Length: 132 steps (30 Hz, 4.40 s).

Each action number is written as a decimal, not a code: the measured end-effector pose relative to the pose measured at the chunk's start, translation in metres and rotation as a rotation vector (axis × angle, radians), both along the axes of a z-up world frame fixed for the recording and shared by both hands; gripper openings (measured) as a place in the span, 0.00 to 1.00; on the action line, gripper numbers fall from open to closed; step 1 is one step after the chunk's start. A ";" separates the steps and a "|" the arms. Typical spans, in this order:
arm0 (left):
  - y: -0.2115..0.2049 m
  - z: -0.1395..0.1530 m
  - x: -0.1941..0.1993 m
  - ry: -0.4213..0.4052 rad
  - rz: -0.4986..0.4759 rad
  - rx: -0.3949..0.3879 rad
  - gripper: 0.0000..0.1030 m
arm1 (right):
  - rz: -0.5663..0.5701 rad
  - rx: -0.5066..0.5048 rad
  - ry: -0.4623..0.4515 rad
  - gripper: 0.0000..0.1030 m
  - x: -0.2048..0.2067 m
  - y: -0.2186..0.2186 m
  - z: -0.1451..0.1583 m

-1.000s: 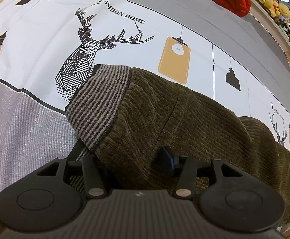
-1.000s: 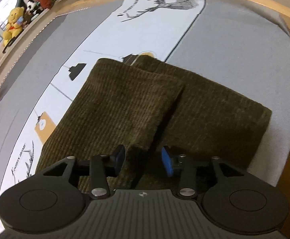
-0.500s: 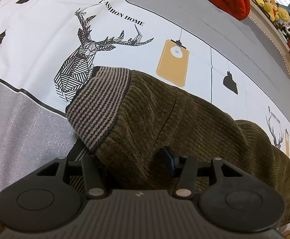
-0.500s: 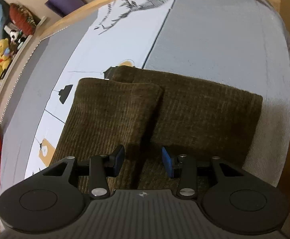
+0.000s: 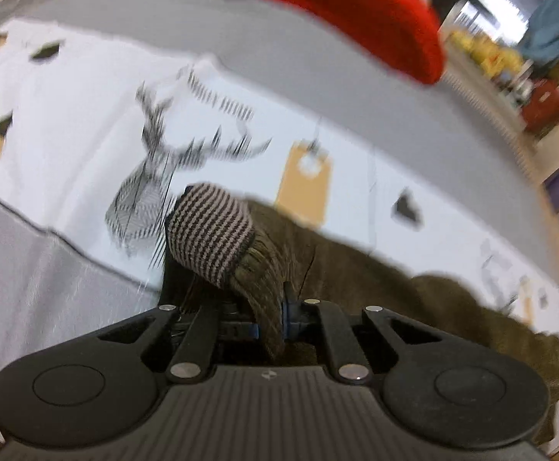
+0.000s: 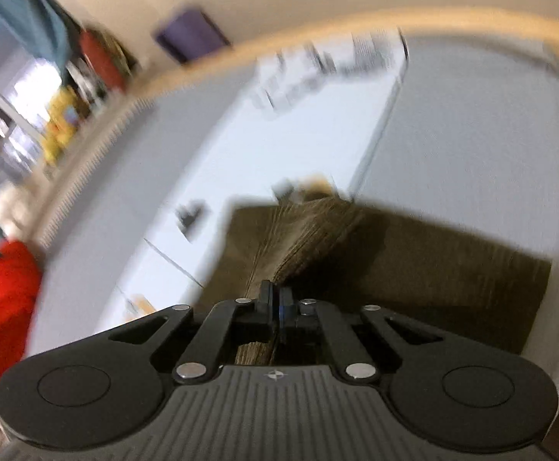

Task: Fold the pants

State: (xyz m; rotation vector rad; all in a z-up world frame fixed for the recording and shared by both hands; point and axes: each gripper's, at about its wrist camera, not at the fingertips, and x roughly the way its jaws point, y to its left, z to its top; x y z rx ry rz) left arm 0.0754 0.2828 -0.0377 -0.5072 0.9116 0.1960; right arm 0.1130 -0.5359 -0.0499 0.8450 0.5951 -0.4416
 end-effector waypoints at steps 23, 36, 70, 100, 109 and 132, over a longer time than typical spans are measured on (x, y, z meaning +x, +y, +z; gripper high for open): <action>-0.017 0.041 -0.050 -0.090 -0.061 0.365 0.40 | -0.010 -0.144 0.246 0.19 -0.057 -0.006 0.018; -0.061 -0.045 -0.009 0.380 -0.418 0.284 0.40 | 0.278 -0.101 0.163 0.30 -0.017 0.048 0.022; -0.131 -0.012 0.056 0.054 -0.468 0.460 0.48 | 0.140 -0.392 0.406 0.04 0.128 0.084 -0.041; -0.076 -0.017 0.034 0.175 -0.223 0.289 0.48 | 0.326 -0.318 0.019 0.55 -0.043 0.117 0.076; -0.113 -0.019 0.024 0.152 -0.416 0.284 0.52 | 0.215 -0.240 0.063 0.56 -0.066 0.090 0.064; -0.148 -0.022 0.037 0.123 -0.464 0.395 0.60 | 0.191 -0.125 0.114 0.56 -0.070 0.065 0.042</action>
